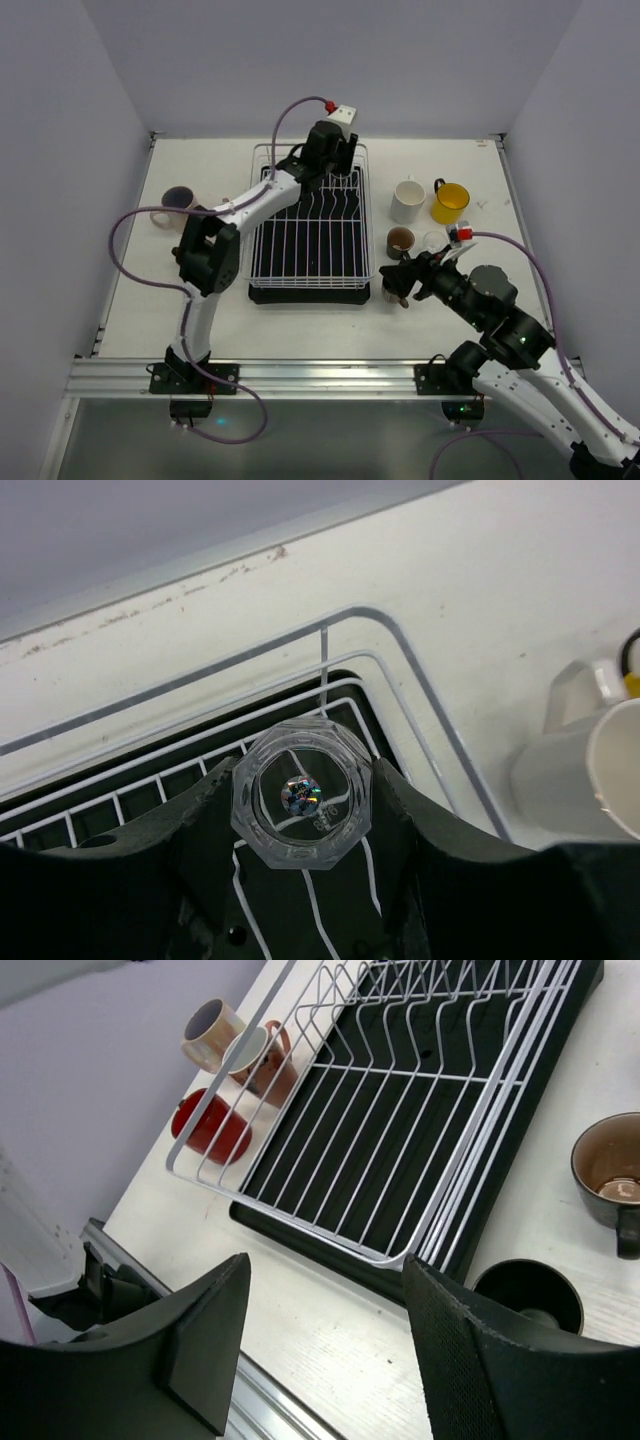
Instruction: Unload the cups from the dish rack
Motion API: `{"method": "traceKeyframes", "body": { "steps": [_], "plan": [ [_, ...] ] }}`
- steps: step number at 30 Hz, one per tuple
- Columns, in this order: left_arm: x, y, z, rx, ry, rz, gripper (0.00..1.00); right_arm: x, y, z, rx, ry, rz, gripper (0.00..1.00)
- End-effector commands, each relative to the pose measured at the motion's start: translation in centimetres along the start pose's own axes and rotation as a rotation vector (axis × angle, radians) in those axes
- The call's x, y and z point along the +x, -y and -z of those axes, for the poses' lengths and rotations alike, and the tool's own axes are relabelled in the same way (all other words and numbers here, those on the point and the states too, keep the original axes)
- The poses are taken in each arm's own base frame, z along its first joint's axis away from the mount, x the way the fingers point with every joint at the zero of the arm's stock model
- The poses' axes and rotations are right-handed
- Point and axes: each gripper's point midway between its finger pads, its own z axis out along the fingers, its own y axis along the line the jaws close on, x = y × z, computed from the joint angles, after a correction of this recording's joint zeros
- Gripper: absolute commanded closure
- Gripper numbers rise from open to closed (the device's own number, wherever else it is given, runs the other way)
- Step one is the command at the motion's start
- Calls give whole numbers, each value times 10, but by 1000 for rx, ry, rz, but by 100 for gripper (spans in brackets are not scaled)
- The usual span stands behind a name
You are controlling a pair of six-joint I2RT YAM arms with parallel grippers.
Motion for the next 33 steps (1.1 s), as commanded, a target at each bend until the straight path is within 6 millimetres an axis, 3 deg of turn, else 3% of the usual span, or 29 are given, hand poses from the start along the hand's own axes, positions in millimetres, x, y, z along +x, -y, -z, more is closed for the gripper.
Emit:
{"method": "traceKeyframes", "body": {
  "steps": [1, 2, 3, 7, 8, 12, 18, 20, 26, 33],
  "plan": [
    [-114, 10, 78, 108, 282, 124, 76, -21, -22, -14, -86, 77, -46, 33],
    [-131, 14, 100, 148, 338, 145, 76, -32, -29, -17, -109, 113, -50, 32],
    [-135, 16, 111, 171, 352, 165, 76, -32, -33, -22, -127, 103, -49, 32],
    [-135, 31, 168, 323, 394, 320, 77, -51, -44, -36, -146, 148, -42, 32],
    [-129, 36, 190, 381, 408, 342, 78, -61, -50, -37, -164, 178, -41, 32],
    [-106, 45, 237, 510, 406, 470, 78, -80, -64, -45, -211, 230, -56, 32],
    [-62, 57, 301, 720, 395, 622, 80, -77, -88, -68, -320, 183, -63, 29],
    [-48, 55, 317, 752, 406, 653, 80, -78, -91, -74, -334, 179, -74, 29],
    [-32, 57, 338, 830, 420, 696, 80, -75, -103, -81, -387, 144, -97, 31],
    [-25, 59, 340, 890, 444, 755, 81, -71, -117, -83, -466, 105, -119, 44]
  ]
}}
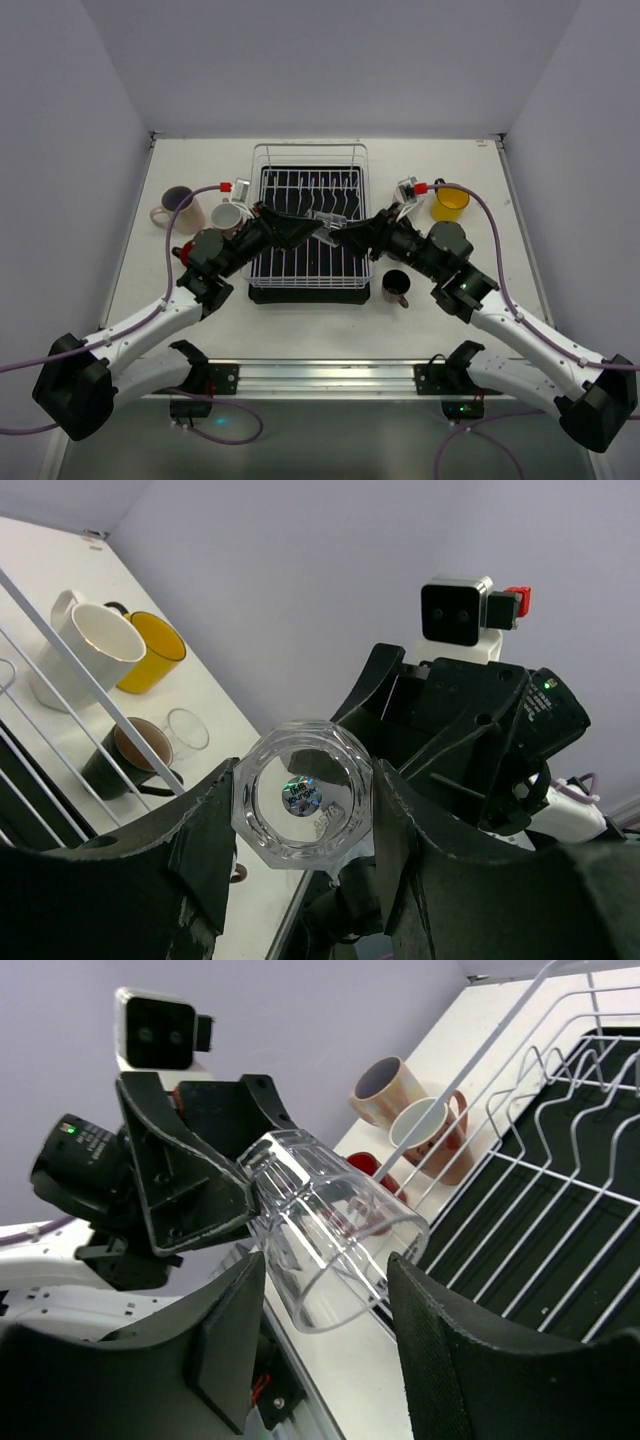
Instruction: Unload the cups from the dish rack
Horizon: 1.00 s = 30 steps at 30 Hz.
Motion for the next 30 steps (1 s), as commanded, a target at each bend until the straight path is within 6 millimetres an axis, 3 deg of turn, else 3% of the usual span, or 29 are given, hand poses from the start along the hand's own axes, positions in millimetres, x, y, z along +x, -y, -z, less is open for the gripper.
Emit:
{"method": "traceKeyframes", "body": {
  "steps": [1, 3, 7, 8, 11, 12, 16, 18, 19, 22, 23, 25, 26, 30],
  "plan": [
    [-11, 26, 0, 127, 54, 21, 81, -26, -35, -3, -128, 60, 0, 46],
    [-7, 23, -1, 132, 44, 29, 81, -27, -41, -5, -159, 58, -1, 55],
    [-5, 20, 0, 130, 48, 32, 80, -22, -46, -13, -205, 31, -35, 58],
    [-4, 19, 0, 126, 46, 32, 79, -21, -45, -16, -210, 28, -39, 65],
    [-7, 17, 3, 98, 56, 26, 59, -21, -43, -14, -197, 41, -60, 95],
    [-9, 16, 4, 83, 65, 0, 39, -21, -41, -12, -185, 44, -59, 100],
    [-23, 12, 9, -17, 90, -94, 3, -24, -31, -1, -90, 36, -14, 100],
    [-34, 12, 15, -80, 96, -166, 0, -23, -19, 8, 5, 15, -4, 100],
    [-40, 13, 20, -132, 92, -190, 0, -20, -1, 14, 107, -2, 23, 100],
    [-46, 12, 35, -217, 52, -305, 0, -25, 24, 36, 269, -8, 82, 100],
    [-48, 10, 40, -238, 34, -375, 0, -22, 50, 51, 395, -34, 89, 100],
    [-45, 10, 56, -280, -20, -437, 0, -27, 72, 72, 514, -37, 97, 100],
    [-43, 6, 64, -310, -45, -465, 0, -27, 98, 91, 637, -55, 85, 100],
    [-36, -15, 99, -429, -127, -601, 0, -33, 156, 140, 928, -98, 108, 100]
  ]
}}
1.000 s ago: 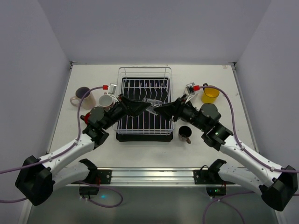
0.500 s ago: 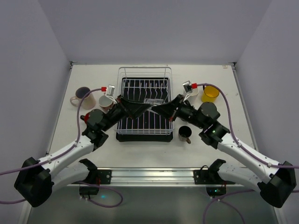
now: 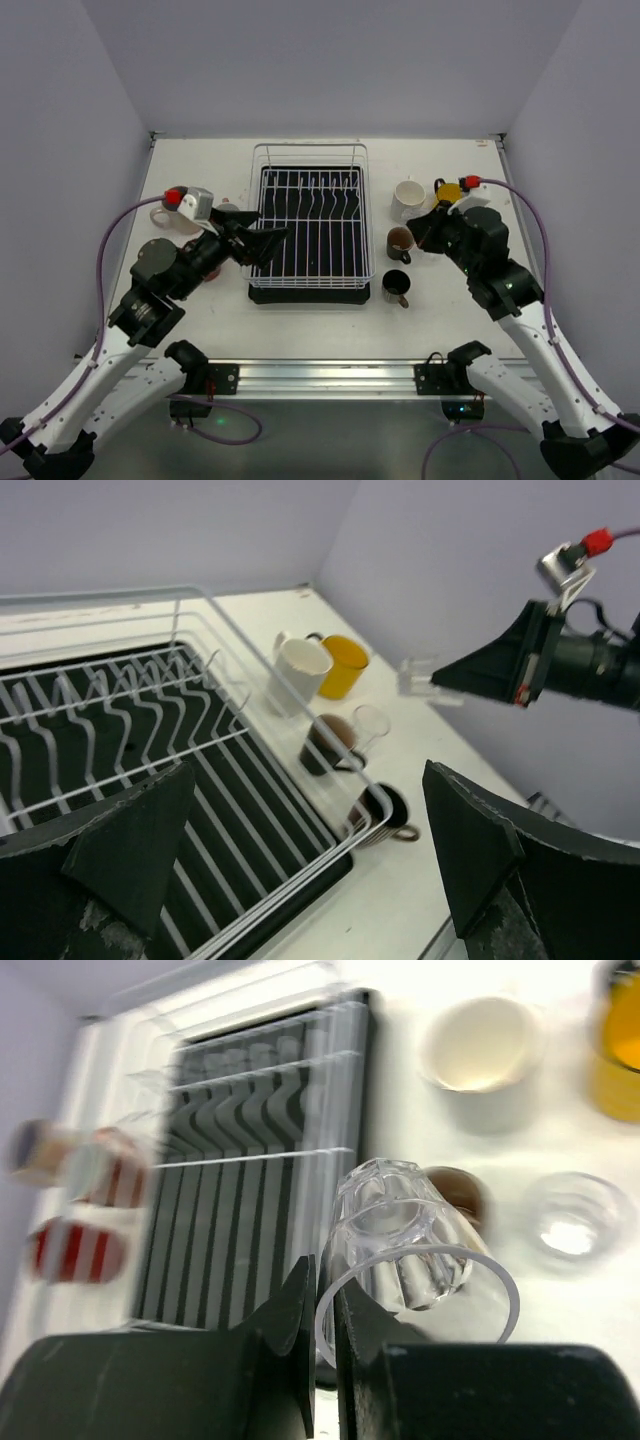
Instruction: Unload the cups from the dish rack
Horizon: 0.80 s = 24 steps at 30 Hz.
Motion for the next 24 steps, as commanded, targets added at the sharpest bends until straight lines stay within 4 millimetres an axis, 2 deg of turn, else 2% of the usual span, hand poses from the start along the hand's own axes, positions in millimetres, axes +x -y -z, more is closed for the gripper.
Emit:
{"method": "traceKeyframes", "body": {
  "steps": [1, 3, 4, 5, 7, 8, 13, 18, 24],
  "plan": [
    [41, -44, 36, -172, -194, -194, 0, 14, 78, 11, 332, -118, 92, 100],
    [49, -49, 44, -185, -220, -217, 0, 13, 103, 13, 443, -149, 113, 100],
    [55, -51, 51, -189, -233, -222, 0, 9, 106, 12, 467, -159, 124, 100],
    [57, -51, 54, -181, -235, -224, 0, 16, 116, 6, 511, -215, 131, 100],
    [63, -55, 61, -185, -214, -223, 0, 12, 119, 1, 525, -242, 147, 100],
    [63, -55, 62, -179, -192, -220, 0, 16, 125, -3, 548, -280, 145, 100],
    [50, -46, 72, -141, -118, -237, 0, 5, 127, -15, 552, -319, 145, 100],
    [51, -41, 73, -114, -122, -248, 0, 16, 131, -34, 547, -412, 128, 100],
    [41, -37, 81, -106, -64, -251, 0, 23, 138, -48, 565, -469, 119, 100]
  ]
}}
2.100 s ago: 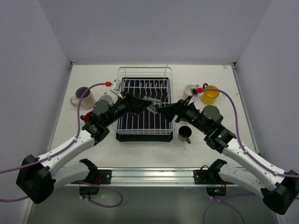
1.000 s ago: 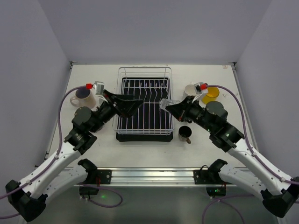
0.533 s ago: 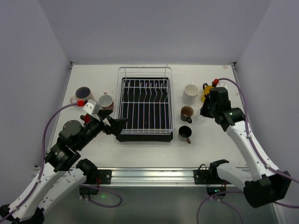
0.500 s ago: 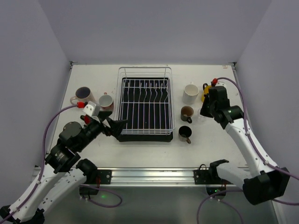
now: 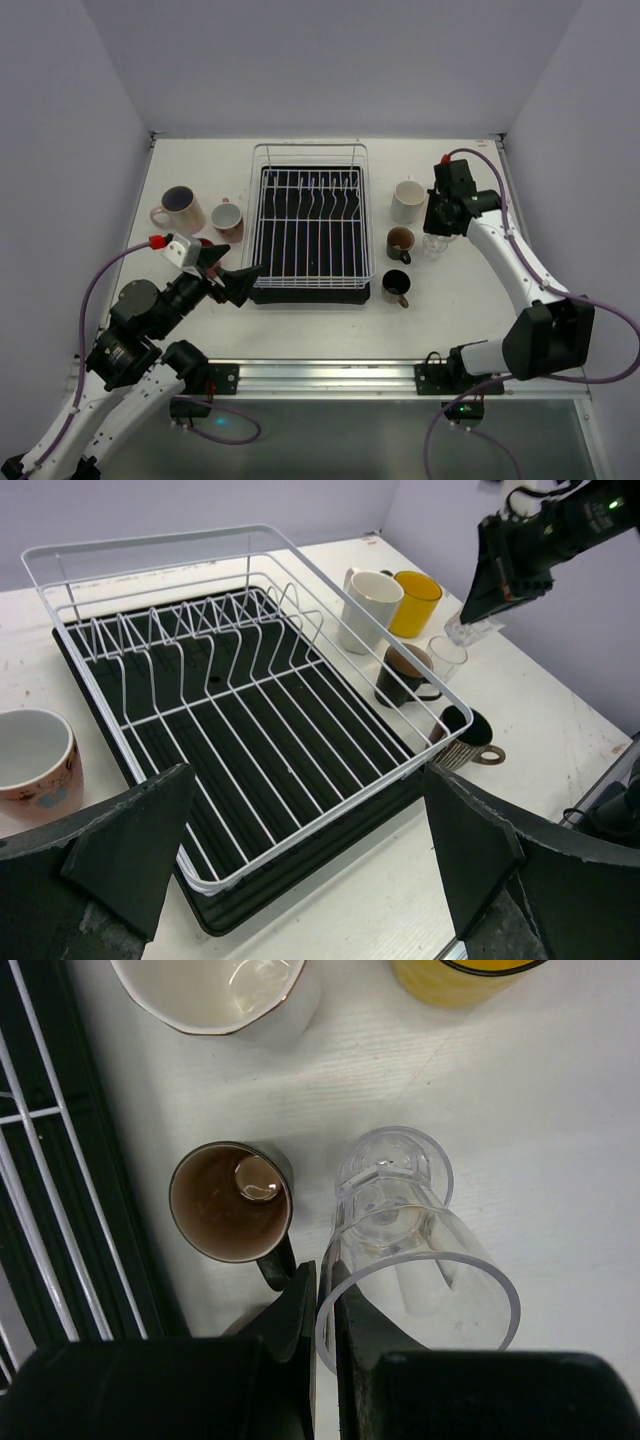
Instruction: Unload the cups from the dish rack
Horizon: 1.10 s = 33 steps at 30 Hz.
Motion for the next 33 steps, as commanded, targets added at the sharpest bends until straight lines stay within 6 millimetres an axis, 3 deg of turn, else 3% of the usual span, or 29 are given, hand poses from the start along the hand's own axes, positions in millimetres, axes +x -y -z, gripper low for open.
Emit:
{"method": "traceKeyframes", "body": {
  "steps": [1, 25, 33],
  "plan": [
    [-9, 2, 7, 17, 50, -29, 0, -6, -1, 0, -7, -23, 27, 100],
    [-9, 2, 7, 15, 47, -26, 0, 14, 4, -50, 39, -176, 49, 100],
    [-7, 2, 6, 13, 41, -26, 0, 12, 2, -54, 42, -176, 53, 83]
  ]
}}
